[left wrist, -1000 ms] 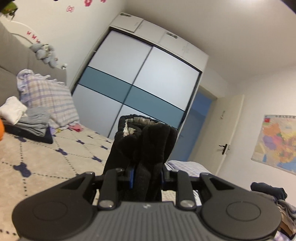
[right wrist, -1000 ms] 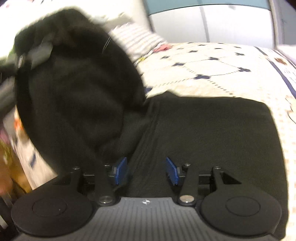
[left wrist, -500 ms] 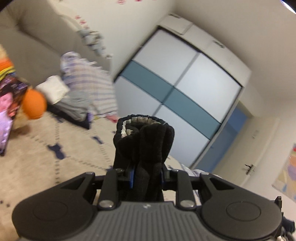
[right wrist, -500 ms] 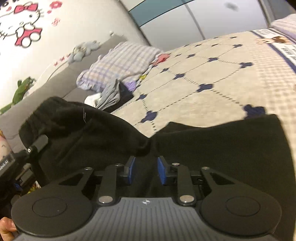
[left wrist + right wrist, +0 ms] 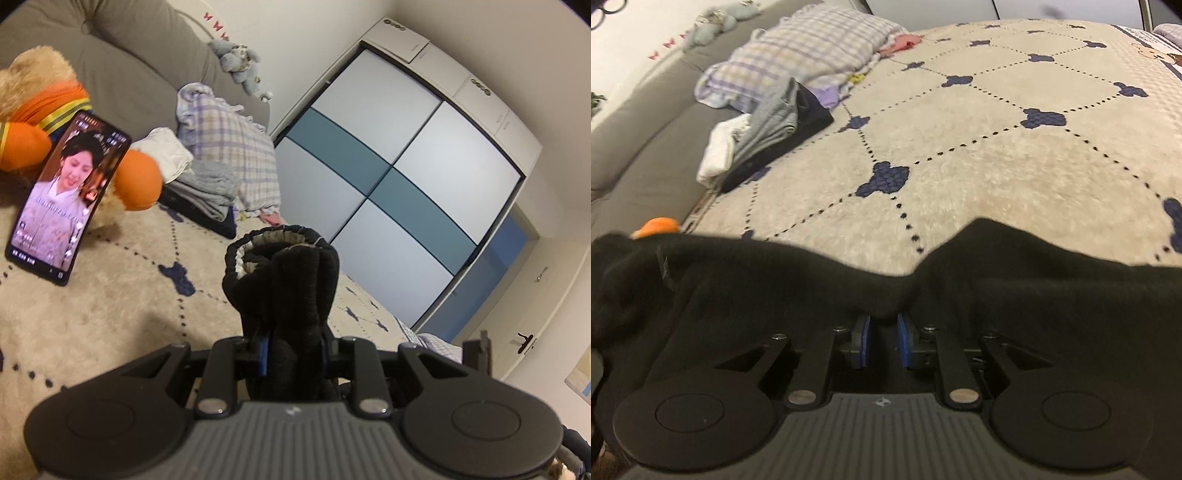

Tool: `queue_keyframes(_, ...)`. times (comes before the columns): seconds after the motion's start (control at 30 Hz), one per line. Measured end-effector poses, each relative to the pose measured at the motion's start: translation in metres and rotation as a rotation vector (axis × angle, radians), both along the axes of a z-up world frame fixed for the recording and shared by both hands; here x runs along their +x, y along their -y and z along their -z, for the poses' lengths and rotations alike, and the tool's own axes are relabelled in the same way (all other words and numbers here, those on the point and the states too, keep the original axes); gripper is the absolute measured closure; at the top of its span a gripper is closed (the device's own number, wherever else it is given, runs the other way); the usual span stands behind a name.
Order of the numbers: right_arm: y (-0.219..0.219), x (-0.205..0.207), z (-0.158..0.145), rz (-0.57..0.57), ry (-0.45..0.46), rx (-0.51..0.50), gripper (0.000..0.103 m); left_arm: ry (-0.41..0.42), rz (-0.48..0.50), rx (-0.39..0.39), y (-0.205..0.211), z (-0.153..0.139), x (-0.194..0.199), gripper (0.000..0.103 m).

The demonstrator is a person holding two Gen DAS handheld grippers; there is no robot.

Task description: Fold clothes

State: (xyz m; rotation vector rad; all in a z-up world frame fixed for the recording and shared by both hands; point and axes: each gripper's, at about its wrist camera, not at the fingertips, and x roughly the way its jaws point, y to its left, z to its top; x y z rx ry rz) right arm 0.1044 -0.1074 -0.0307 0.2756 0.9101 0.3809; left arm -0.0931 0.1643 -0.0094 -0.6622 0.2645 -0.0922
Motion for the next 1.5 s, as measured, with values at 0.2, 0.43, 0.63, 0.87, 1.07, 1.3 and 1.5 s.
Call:
queue_keyframes(0.2, -0.012, 0.019, 0.008, 0.052, 0.015, -0.025, 0.090, -0.029, -0.007, -0.031, -0.007, 0.006, 0.006, 0.079)
queue_keyframes(0.43, -0.019, 0.021, 0.005, 0.076, 0.049, -0.040, 0.089, -0.035, -0.006, -0.049, -0.009, 0.007, 0.007, 0.079)
queue_keyframes(0.63, -0.002, -0.015, -0.020, 0.063, 0.068, -0.003, 0.085, -0.027, 0.000, -0.048, -0.008, 0.005, 0.005, 0.079)
queue_keyframes(0.87, 0.013, -0.075, -0.027, -0.005, 0.073, -0.042, 0.082, -0.029, 0.002, -0.055, -0.007, 0.003, 0.004, 0.079)
queue_keyframes(1.07, 0.014, -0.119, -0.028, -0.070, 0.062, 0.000, 0.082, -0.017, 0.000, -0.042, -0.003, 0.000, 0.002, 0.079)
queue_keyframes(1.3, 0.008, -0.144, -0.006, -0.123, -0.008, 0.034, 0.082, -0.011, 0.003, -0.032, 0.000, -0.002, 0.001, 0.079)
queue_keyframes(1.5, 0.010, -0.158, -0.001, -0.142, -0.001, 0.051, 0.082, -0.002, 0.006, -0.023, 0.003, -0.004, 0.000, 0.079)
